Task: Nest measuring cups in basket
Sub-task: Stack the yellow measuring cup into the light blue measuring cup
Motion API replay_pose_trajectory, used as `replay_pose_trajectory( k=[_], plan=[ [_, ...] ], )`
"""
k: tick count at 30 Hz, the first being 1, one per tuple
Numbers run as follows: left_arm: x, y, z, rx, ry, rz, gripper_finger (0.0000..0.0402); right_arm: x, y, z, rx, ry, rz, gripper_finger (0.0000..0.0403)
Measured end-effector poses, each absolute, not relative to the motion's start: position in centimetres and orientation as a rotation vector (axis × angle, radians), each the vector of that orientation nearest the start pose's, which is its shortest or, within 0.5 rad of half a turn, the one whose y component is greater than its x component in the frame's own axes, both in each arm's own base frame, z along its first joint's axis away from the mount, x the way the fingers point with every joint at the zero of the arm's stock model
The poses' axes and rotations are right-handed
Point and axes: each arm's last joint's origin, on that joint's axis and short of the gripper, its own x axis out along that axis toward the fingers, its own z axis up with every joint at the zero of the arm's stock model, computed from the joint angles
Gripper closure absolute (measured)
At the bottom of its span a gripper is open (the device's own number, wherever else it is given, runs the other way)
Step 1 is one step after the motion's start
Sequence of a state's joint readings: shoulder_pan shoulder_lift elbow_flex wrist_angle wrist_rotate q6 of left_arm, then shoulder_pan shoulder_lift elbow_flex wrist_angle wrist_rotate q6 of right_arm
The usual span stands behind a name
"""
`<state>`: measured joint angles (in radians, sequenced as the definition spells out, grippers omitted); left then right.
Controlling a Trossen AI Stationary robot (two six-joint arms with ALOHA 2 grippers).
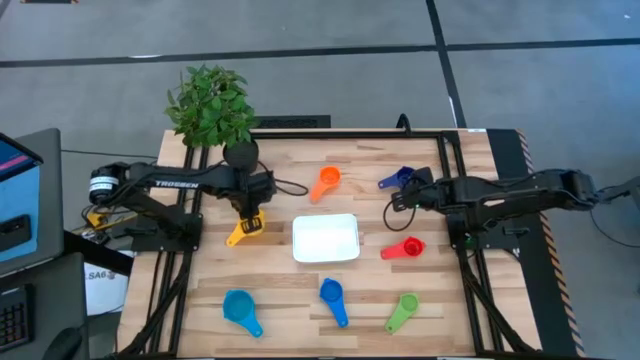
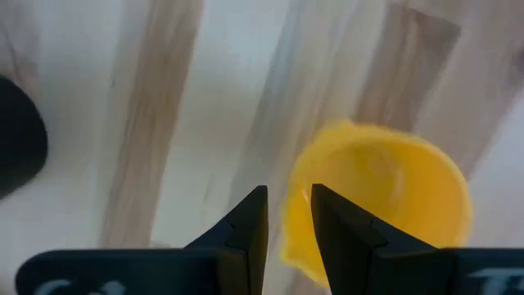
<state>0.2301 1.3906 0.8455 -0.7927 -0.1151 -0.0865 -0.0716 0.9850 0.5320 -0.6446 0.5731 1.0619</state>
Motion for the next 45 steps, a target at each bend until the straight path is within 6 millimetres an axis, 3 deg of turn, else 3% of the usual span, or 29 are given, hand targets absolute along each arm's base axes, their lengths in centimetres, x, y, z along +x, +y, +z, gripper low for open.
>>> replay_pose_trajectory(
  k=[10, 15, 18, 26, 30, 36, 41, 45],
  plan=[
    [22.9, 7.0, 18.4, -0.212, 1.368, 0.320, 0.0320, 16.5, -2.0, 18.5, 0.644, 0.671, -1.026, 0.0216],
    [23.1, 7.0, 18.3, -0.263, 1.353, 0.342, 0.0366, 16.7, -2.0, 18.5, 0.649, 0.668, -1.016, 0.0224],
    [23.2, 7.0, 18.3, -0.304, 1.340, 0.377, 0.0394, 16.8, -2.0, 18.4, 0.646, 0.667, -1.013, 0.0231],
    [23.0, 6.2, 18.7, -0.430, 1.296, 0.579, 0.0399, 16.9, -2.0, 18.5, 0.623, 0.675, -0.993, 0.0246],
    [22.4, 2.8, 20.8, -0.569, 1.232, 0.607, 0.0400, 16.9, -1.9, 18.4, 0.580, 0.713, -0.954, 0.0253],
    [19.3, -5.1, 24.2, -0.900, 1.011, 0.688, 0.0401, 17.0, -2.5, 18.5, 0.534, 0.729, -0.943, 0.0268],
    [16.5, -12.2, 25.0, -1.290, 0.901, 0.655, 0.0401, 17.0, -3.0, 18.5, 0.490, 0.764, -0.912, 0.0280],
    [15.4, -15.5, 24.5, -1.418, 0.909, 0.630, 0.0401, 17.1, -3.9, 18.7, 0.437, 0.762, -0.912, 0.0285]
  ],
)
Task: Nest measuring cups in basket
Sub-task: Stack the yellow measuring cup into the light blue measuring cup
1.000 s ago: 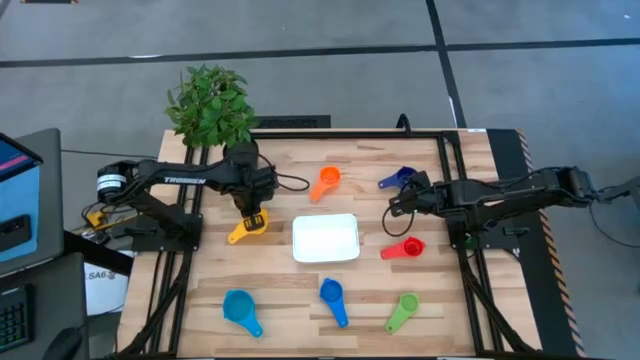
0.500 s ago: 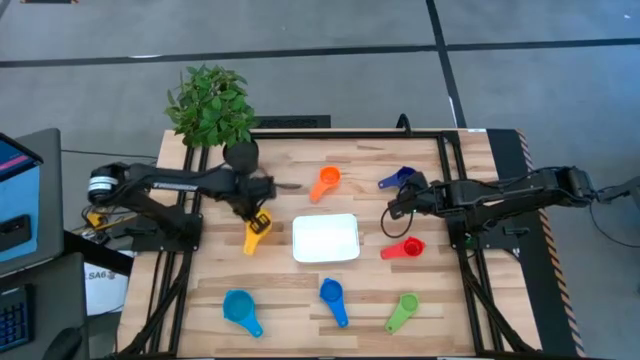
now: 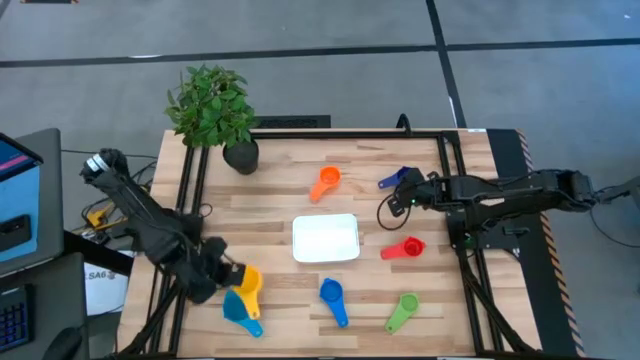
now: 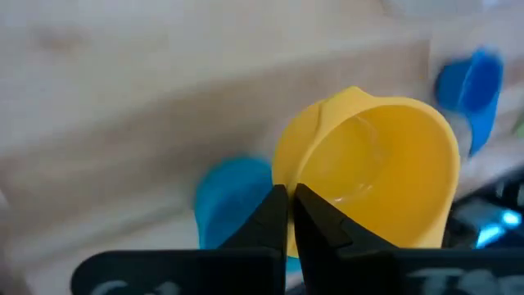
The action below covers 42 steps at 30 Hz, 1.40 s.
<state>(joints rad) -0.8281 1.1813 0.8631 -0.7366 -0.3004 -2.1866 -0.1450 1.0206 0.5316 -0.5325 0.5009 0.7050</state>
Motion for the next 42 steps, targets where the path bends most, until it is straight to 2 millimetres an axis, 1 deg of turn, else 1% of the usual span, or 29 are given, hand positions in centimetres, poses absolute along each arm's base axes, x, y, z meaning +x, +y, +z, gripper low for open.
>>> replay_pose_trajectory(
  k=[3, 7, 10, 12, 14, 16, 20, 24, 33, 38, 42],
  plan=[
    [16.4, -16.9, 24.2, -1.450, 0.940, 0.586, 0.0401, 17.3, -4.7, 18.9, 0.413, 0.735, -0.917, 0.0284],
    [17.4, -18.4, 24.7, -1.408, 1.042, 0.600, 0.0401, 17.6, -5.7, 19.3, 0.382, 0.690, -0.919, 0.0285],
    [17.3, -19.0, 25.4, -1.335, 1.101, 0.654, 0.0401, 17.6, -6.1, 19.5, 0.381, 0.672, -0.928, 0.0285],
    [17.2, -19.2, 26.2, -1.303, 1.117, 0.677, 0.0401, 17.6, -6.2, 19.5, 0.383, 0.669, -0.933, 0.0284],
    [17.0, -19.4, 26.6, -1.263, 1.135, 0.706, 0.0401, 17.6, -6.2, 19.5, 0.383, 0.669, -0.934, 0.0285],
    [16.9, -19.6, 26.2, -1.230, 1.152, 0.729, 0.0401, 17.6, -6.2, 19.5, 0.383, 0.669, -0.933, 0.0285],
    [17.2, -20.2, 25.4, -1.221, 1.198, 0.750, 0.0401, 17.6, -6.1, 19.5, 0.404, 0.659, -0.937, 0.0285],
    [17.6, -20.4, 25.1, -1.235, 1.200, 0.756, 0.0401, 17.8, -5.9, 19.6, 0.405, 0.643, -0.924, 0.0285],
    [17.5, -20.0, 24.9, -1.191, 1.212, 0.794, 0.0401, 17.9, -5.7, 19.6, 0.411, 0.644, -0.905, 0.0284],
    [17.6, -19.9, 24.5, -1.207, 1.230, 0.790, 0.0401, 18.0, -5.3, 19.6, 0.416, 0.643, -0.893, 0.0284],
    [17.9, -20.1, 24.5, -1.234, 1.219, 0.767, 0.0401, 18.1, -4.9, 19.6, 0.415, 0.642, -0.878, 0.0284]
  ],
)
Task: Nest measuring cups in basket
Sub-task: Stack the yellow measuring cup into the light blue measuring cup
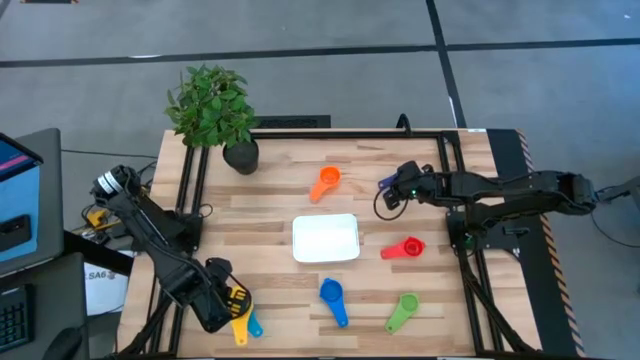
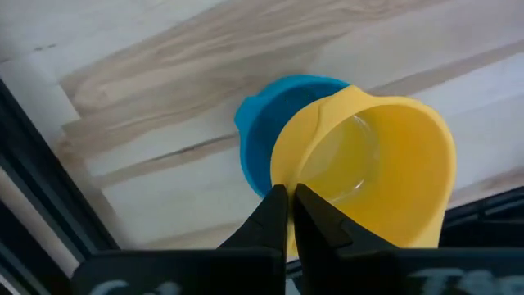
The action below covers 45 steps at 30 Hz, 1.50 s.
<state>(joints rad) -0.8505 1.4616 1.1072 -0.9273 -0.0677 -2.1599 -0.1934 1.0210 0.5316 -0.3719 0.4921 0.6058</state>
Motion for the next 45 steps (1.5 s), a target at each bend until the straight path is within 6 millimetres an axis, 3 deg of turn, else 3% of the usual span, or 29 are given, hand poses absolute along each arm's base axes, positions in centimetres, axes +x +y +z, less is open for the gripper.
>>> replay_pose_trajectory(
  k=[5, 13, 19, 22, 26, 35, 40, 45],
  plan=[
    [17.9, -20.0, 24.3, -1.215, 1.212, 0.787, 0.0397, 18.2, -4.7, 19.6, 0.424, 0.625, -0.873, 0.0283],
    [18.1, -20.7, 22.7, -1.195, 1.311, 0.870, 0.0339, 18.4, -4.2, 19.6, 0.422, 0.626, -0.848, 0.0273],
    [18.2, -21.0, 23.5, -1.245, 1.333, 0.814, 0.0301, 18.5, -4.1, 19.7, 0.425, 0.618, -0.842, 0.0268],
    [18.4, -21.6, 24.4, -1.222, 1.363, 0.702, 0.0291, 18.5, -4.1, 19.7, 0.435, 0.613, -0.845, 0.0270],
    [18.5, -23.3, 24.2, -1.227, 1.417, 0.531, 0.0298, 18.5, -4.0, 19.7, 0.436, 0.613, -0.842, 0.0270],
    [18.0, -27.1, 19.5, -1.139, 1.547, 0.521, 0.0339, 18.6, -3.0, 19.7, 0.447, 0.612, -0.803, 0.0274],
    [18.7, -27.3, 17.8, -1.074, 1.535, 0.519, 0.0353, 18.7, -2.6, 19.7, 0.439, 0.612, -0.789, 0.0275],
    [20.2, -26.3, 17.8, -1.043, 1.464, 0.505, 0.0360, 18.7, -2.3, 19.7, 0.442, 0.601, -0.794, 0.0274]
  ],
)
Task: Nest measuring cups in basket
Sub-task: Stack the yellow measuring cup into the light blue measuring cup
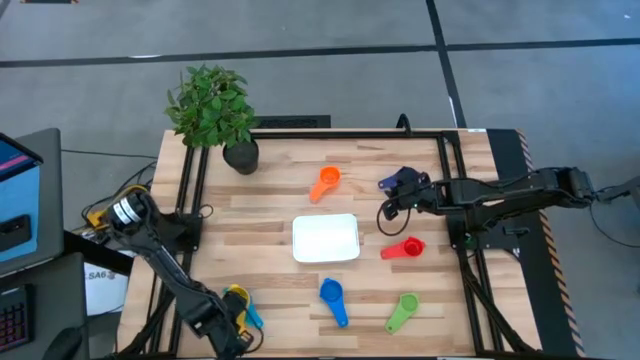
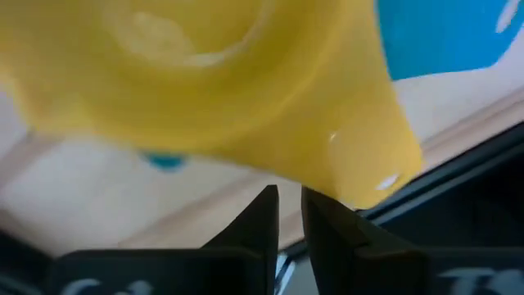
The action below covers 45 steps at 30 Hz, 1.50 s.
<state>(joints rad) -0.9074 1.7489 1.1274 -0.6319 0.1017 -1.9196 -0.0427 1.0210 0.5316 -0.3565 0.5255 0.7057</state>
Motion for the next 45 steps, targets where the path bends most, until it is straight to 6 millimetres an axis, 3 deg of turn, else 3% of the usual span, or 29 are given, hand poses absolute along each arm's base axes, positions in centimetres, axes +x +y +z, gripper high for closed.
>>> replay_pose_trajectory(
  k=[5, 13, 18, 23, 29, 37, 45],
  plan=[
    [21.8, -25.5, 19.7, -0.968, 1.327, 0.448, 0.0369, 18.8, -1.8, 19.7, 0.450, 0.599, -0.778, 0.0278],
    [21.7, -23.9, 21.8, -0.755, 1.229, 0.631, 0.0381, 19.7, -0.5, 19.8, 0.462, 0.542, -0.707, 0.0278],
    [21.5, -23.0, 22.9, -0.646, 1.233, 0.693, 0.0382, 22.1, 1.9, 19.9, 0.392, 0.448, -0.522, 0.0278],
    [22.0, -20.5, 24.1, -0.409, 1.123, 0.810, 0.0382, 24.9, 5.3, 20.5, 0.285, 0.355, -0.320, 0.0278],
    [24.5, -17.0, 22.8, -0.187, 1.198, 0.741, 0.0382, 28.7, 10.1, 21.6, 0.138, 0.357, -0.171, 0.0283],
    [27.3, -13.9, 21.2, -0.086, 1.318, 0.523, 0.0382, 34.1, 15.7, 20.3, 0.016, 0.401, -0.079, 0.0306],
    [28.0, -14.1, 20.7, -0.005, 1.325, 0.335, 0.0382, 38.2, 19.3, 19.0, 0.002, 0.395, -0.054, 0.0334]
  ],
)
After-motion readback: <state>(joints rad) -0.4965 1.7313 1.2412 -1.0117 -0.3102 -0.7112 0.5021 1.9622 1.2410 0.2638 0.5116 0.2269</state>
